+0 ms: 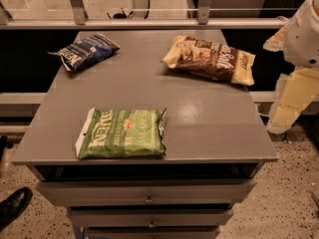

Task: Pick brown chip bag

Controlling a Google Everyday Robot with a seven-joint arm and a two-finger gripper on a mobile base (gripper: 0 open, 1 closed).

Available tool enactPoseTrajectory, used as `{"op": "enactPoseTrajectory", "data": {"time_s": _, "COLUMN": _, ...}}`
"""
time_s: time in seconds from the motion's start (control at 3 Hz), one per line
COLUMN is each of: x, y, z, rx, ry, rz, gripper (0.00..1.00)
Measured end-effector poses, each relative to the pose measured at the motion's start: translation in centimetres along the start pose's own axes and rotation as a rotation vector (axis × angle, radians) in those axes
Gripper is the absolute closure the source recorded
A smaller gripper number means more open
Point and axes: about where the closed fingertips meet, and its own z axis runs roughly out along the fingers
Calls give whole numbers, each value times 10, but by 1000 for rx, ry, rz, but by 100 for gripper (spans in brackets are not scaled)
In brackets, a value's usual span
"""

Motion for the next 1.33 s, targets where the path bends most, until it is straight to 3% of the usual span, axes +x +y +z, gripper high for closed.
{"op": "enactPoseTrajectory", "data": {"time_s": 0.33, "x": 0, "y": -1, "z": 0, "rx": 1, "ry": -3, "rz": -2, "gripper": 0}}
{"op": "enactPoseTrajectory", "data": {"time_s": 0.67, "x": -8, "y": -11, "z": 11, "rx": 7, "ry": -62, "rz": -41, "gripper": 0}}
{"op": "enactPoseTrajectory", "data": {"time_s": 1.33, "x": -27, "y": -74, "z": 36, "rx": 103, "ry": -221, "rz": -129, "gripper": 0}}
